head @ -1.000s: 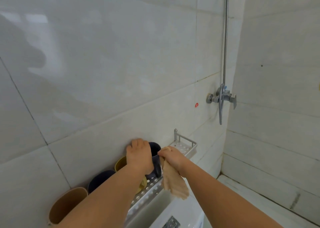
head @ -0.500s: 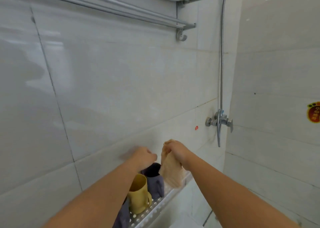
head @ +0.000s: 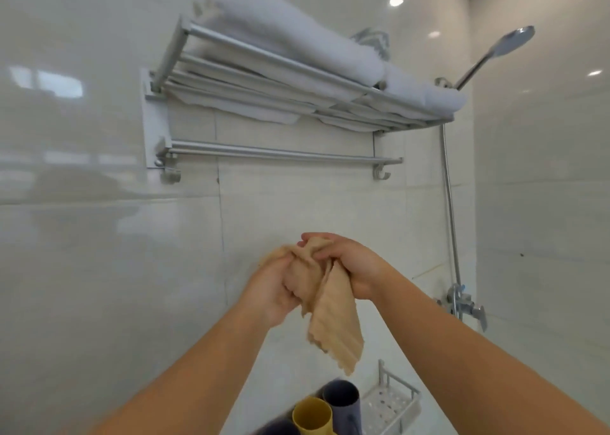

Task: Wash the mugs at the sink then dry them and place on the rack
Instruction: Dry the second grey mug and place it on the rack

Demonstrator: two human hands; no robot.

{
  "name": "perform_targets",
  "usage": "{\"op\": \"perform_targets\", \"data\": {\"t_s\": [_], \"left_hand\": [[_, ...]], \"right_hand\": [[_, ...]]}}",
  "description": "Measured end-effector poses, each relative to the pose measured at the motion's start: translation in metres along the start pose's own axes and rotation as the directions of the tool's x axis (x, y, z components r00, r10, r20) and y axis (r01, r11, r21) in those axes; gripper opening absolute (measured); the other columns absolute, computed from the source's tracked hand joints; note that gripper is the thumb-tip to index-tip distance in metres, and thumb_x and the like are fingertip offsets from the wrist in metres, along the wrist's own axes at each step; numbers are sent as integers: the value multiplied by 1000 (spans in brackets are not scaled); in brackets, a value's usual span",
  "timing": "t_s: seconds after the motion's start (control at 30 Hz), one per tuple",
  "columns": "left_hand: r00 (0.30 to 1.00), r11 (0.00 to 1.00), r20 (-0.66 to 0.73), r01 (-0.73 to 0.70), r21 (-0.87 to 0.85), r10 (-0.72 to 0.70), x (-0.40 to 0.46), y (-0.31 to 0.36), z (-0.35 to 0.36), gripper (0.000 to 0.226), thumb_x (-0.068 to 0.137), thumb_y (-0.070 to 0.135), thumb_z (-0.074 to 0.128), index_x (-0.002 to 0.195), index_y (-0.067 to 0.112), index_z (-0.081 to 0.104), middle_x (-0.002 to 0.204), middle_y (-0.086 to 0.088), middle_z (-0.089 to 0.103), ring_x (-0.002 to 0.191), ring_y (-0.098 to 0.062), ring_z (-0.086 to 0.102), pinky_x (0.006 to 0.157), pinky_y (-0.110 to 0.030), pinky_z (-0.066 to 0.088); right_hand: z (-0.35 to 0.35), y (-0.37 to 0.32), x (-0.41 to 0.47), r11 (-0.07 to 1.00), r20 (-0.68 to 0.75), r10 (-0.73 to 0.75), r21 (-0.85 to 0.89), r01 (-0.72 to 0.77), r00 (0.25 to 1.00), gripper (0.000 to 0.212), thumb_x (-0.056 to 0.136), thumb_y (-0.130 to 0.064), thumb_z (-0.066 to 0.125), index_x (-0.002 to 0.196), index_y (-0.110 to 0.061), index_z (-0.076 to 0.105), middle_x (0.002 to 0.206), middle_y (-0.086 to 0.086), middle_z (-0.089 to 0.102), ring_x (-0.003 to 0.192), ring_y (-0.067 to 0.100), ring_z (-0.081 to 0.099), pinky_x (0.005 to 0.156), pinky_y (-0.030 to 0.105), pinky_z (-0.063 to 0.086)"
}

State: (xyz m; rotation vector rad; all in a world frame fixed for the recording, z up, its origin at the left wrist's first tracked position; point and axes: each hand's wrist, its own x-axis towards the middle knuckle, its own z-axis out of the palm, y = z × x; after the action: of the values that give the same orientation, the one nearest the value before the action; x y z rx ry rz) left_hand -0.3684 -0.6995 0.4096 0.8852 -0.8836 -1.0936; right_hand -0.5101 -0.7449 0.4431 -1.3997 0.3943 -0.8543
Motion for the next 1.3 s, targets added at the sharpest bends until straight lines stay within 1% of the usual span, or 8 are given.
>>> {"op": "perform_targets", "data": {"t_s": [0.1,0.23,0.33,0.53,0.67,0.93,1.17,1.3], "left_hand": [[958,920,-141,-190,342,250,-17,53,19,12,92,17,58,93,13,69,94,-14,72,86,-27,68,74,-39,54],[762,492,4,-422,761,648,-30,126,40,16,93,15,52,79,16,59,72,0,57,72,-21,57,59,-27,40],[667,54,214,-357,933,714,-26,179,37,12,96,16,48,89,13,57,82,-1,54,85,-23,57,63,-19,32],[681,-342,280,-47,939,676,-28,238,13,13,93,19,48,82,13,52,98,-13,64,92,-31,59,69,-32,39],[746,-348,148,118,930,650,-22,256,5,11,91,23,52,85,14,53,97,-10,62,94,-29,61,80,-38,50],[868,-141,-176,268,953,465,-13,268,10,25,93,29,61,96,5,57,92,-9,54,100,-26,60,90,-33,50],[652,-238,30,233,943,757,-32,250,1,23,90,31,52,106,16,49,108,-5,49,109,-29,50,93,-40,38],[731,-472,246,116,874,636,-44,229,-2,28,99,39,33,95,24,57,96,2,61,95,-22,54,88,-39,27]], "right_hand": [[28,-28,0,973,-84,-104,-217,84,991,45,86,10,43,123,-12,56,118,12,64,101,26,65,87,35,54],[63,-65,-2,906,-106,-232,-385,175,967,26,89,-9,52,112,-1,61,103,18,67,85,27,63,78,40,51],[85,-87,2,900,-175,-287,-386,203,942,32,93,-22,57,111,4,62,104,20,68,88,33,63,80,40,50],[133,-105,30,588,-151,-658,-714,379,737,20,88,-13,51,105,-16,42,86,5,53,71,21,52,55,31,38],[145,-112,54,177,88,-727,-934,310,680,25,84,-2,44,104,-14,55,106,6,54,99,25,49,67,33,40],[137,-118,86,100,113,-507,-977,188,855,42,98,-35,24,79,-19,58,93,1,56,103,24,42,92,40,24],[141,-121,99,-77,60,-462,-997,27,885,61,98,-53,8,92,-18,58,93,1,53,113,24,40,100,46,21],[143,-126,98,57,-71,-461,-997,-50,884,39,99,-40,19,101,-19,51,103,4,54,118,27,39,95,43,23]]}}
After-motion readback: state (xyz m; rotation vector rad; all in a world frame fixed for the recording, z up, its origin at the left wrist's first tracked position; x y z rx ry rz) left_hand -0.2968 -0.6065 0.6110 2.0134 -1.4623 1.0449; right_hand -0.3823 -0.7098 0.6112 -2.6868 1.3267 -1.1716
